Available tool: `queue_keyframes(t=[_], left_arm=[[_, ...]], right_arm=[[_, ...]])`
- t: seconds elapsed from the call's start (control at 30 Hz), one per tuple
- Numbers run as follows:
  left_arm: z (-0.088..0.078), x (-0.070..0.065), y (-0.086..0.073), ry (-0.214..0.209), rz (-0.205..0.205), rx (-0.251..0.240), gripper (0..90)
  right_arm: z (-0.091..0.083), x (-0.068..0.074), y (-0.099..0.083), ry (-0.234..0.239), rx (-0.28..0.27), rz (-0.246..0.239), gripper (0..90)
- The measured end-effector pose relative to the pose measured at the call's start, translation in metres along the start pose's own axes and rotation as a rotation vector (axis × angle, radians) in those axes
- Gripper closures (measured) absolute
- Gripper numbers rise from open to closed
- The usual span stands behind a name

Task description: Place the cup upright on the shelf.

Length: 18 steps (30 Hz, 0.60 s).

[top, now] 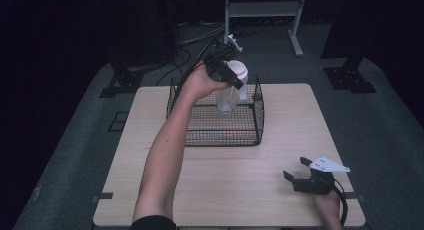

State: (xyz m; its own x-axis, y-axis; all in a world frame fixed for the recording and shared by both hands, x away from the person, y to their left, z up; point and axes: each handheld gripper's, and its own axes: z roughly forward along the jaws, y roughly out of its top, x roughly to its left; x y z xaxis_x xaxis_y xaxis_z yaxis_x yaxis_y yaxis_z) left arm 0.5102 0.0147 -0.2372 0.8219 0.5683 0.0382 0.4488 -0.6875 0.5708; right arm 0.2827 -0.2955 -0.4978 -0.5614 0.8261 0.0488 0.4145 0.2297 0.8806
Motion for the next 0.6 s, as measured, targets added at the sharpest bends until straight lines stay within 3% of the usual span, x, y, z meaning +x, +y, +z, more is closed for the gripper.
queue_keyframes(t=[0.6], left_arm=[[0.038, 0.014, -0.019, 0.007, -0.045, 0.024, 5.3]], right_arm=[[0.000, 0.000, 0.000, -0.002, -0.003, 0.004, 12.9]])
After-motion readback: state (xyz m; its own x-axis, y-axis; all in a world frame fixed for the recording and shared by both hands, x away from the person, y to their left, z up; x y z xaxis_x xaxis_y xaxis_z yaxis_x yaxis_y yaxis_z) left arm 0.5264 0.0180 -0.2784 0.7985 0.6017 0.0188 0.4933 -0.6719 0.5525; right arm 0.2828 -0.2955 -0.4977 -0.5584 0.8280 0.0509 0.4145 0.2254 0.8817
